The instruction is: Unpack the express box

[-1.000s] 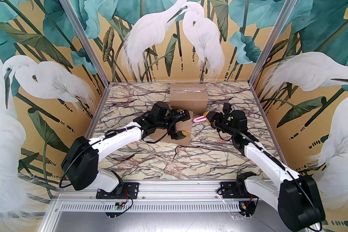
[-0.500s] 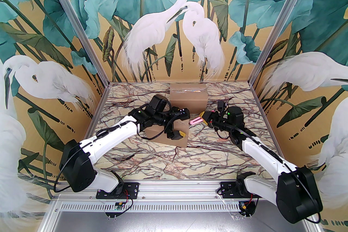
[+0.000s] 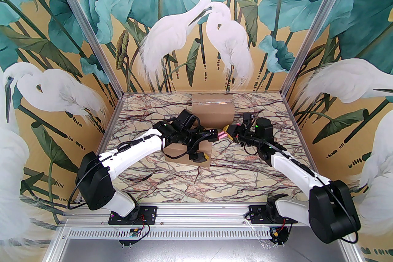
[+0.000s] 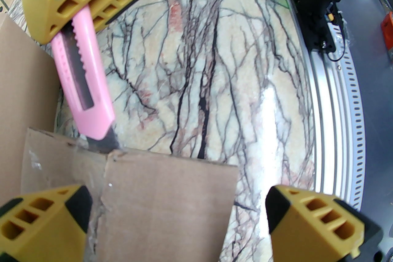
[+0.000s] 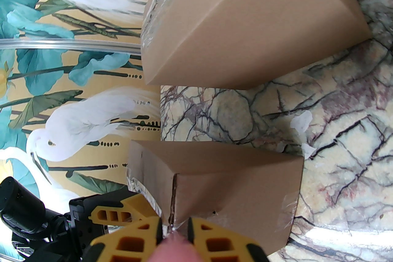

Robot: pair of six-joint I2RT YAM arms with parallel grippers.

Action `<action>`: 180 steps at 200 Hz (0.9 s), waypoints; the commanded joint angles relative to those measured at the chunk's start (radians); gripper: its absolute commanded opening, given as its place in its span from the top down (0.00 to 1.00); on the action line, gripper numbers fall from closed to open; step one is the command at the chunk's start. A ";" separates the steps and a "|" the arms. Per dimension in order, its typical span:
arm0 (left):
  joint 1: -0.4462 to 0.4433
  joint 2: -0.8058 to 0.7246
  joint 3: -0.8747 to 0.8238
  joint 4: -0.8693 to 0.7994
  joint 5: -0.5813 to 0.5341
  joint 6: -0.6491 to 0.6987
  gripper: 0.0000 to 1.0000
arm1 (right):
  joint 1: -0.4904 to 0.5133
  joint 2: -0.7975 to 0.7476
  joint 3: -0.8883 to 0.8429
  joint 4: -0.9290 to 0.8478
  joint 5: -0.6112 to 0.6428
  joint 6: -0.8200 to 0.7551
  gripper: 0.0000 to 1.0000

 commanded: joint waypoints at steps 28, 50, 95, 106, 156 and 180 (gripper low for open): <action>-0.001 0.027 -0.011 0.041 -0.173 0.054 0.00 | -0.012 0.016 0.006 0.004 -0.174 -0.077 1.00; -0.002 0.023 -0.024 0.082 -0.192 0.076 0.01 | -0.030 0.014 -0.006 0.030 -0.193 -0.037 1.00; 0.002 -0.004 -0.052 0.043 -0.050 0.174 0.04 | -0.052 0.002 0.010 0.007 -0.157 0.053 1.00; 0.004 -0.003 -0.045 0.012 -0.006 0.182 0.05 | -0.051 -0.004 0.019 0.004 -0.145 0.055 1.00; 0.003 0.009 -0.018 -0.045 0.009 0.185 0.10 | -0.051 -0.026 0.038 -0.013 -0.116 0.078 1.00; 0.015 0.003 -0.028 -0.026 0.001 0.175 0.14 | -0.058 -0.063 0.031 -0.064 -0.091 0.065 1.00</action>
